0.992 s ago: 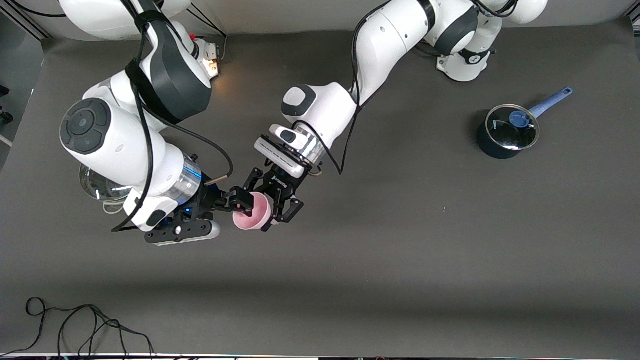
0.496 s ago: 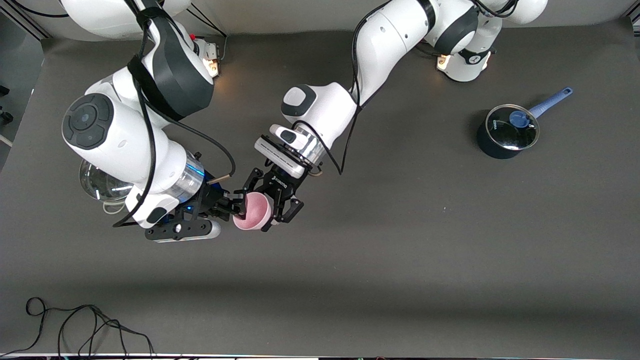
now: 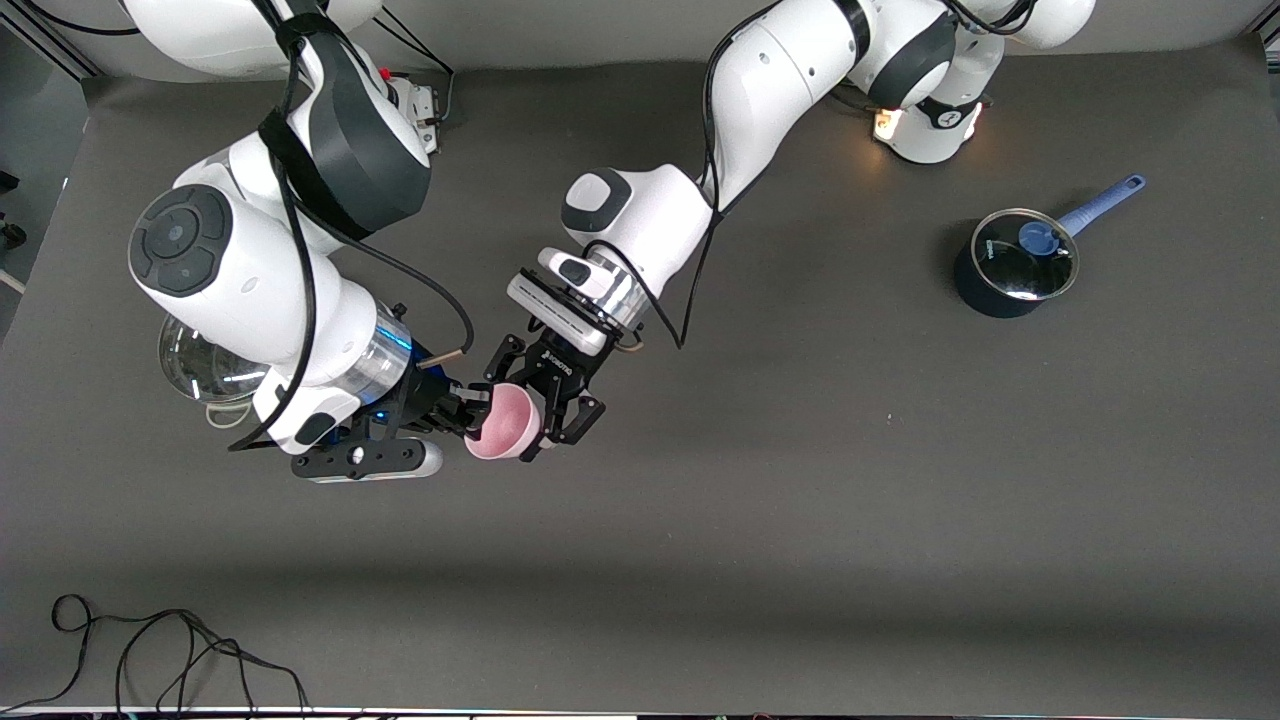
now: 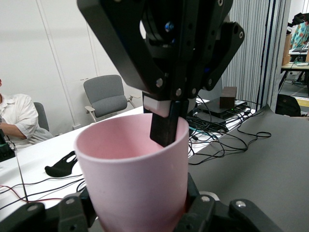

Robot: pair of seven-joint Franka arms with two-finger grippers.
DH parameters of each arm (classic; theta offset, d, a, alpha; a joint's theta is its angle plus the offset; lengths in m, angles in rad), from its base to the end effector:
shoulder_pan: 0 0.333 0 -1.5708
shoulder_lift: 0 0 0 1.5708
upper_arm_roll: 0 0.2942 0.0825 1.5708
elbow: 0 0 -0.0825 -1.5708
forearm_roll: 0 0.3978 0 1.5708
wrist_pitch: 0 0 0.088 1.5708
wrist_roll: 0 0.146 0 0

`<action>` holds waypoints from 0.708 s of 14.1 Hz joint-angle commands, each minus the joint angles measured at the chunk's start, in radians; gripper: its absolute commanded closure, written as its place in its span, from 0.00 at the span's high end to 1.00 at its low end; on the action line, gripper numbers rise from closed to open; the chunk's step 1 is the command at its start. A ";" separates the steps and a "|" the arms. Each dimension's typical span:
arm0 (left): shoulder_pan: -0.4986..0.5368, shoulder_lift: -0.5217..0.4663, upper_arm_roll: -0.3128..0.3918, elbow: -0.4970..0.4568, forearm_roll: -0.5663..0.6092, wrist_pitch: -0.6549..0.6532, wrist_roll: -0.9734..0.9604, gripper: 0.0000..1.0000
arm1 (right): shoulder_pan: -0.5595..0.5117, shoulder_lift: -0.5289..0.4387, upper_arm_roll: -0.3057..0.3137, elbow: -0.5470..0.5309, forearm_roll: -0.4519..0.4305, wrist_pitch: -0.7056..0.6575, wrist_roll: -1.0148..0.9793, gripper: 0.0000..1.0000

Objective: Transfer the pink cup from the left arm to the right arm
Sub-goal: 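Close the right gripper on the pink cup's rim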

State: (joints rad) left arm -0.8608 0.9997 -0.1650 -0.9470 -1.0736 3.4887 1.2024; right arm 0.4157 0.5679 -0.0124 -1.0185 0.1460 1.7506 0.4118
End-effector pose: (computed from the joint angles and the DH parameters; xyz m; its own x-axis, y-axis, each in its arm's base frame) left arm 0.5726 -0.5928 0.3612 0.1289 -0.2034 0.9706 -0.6328 -0.7704 -0.0774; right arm 0.6701 0.3088 0.4845 0.9953 -0.0292 0.0927 -0.0109 -0.9813 -0.1920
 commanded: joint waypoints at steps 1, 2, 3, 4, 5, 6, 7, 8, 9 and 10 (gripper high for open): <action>-0.009 0.002 0.015 0.014 -0.005 -0.002 -0.020 0.00 | 0.011 0.013 -0.008 0.031 -0.014 0.006 0.027 0.00; -0.007 0.002 0.018 0.014 -0.002 -0.002 -0.018 0.00 | 0.011 0.013 -0.008 0.031 -0.013 0.006 0.027 0.00; -0.006 0.002 0.021 0.014 0.001 -0.005 -0.017 0.00 | 0.011 0.015 -0.008 0.031 -0.014 0.006 0.027 0.00; -0.004 0.002 0.019 0.014 0.004 -0.013 -0.020 0.99 | 0.011 0.013 -0.008 0.031 -0.014 0.006 0.027 0.00; -0.003 0.001 0.019 0.014 0.004 -0.022 -0.020 1.00 | 0.011 0.013 -0.008 0.031 -0.014 0.006 0.027 0.00; -0.003 0.001 0.019 0.014 0.004 -0.022 -0.020 1.00 | 0.011 0.013 -0.008 0.031 -0.014 0.006 0.027 0.00; -0.003 0.001 0.019 0.013 0.004 -0.022 -0.020 1.00 | 0.011 0.013 -0.008 0.031 -0.014 0.006 0.025 0.00; -0.003 -0.001 0.019 0.013 0.004 -0.023 -0.020 1.00 | 0.009 0.015 -0.008 0.032 -0.014 0.006 0.024 0.00; -0.003 -0.001 0.019 0.013 0.004 -0.023 -0.020 1.00 | 0.009 0.015 -0.009 0.034 -0.014 0.007 0.022 0.00; -0.003 -0.003 0.019 0.013 0.004 -0.023 -0.020 1.00 | 0.006 0.017 -0.012 0.035 -0.014 0.018 0.024 0.00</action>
State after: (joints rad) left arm -0.8572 0.9995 -0.1577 -0.9465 -1.0718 3.4806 1.2000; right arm 0.4160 0.5680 -0.0140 -1.0180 0.1460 1.7558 0.4139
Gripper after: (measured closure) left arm 0.000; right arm 0.969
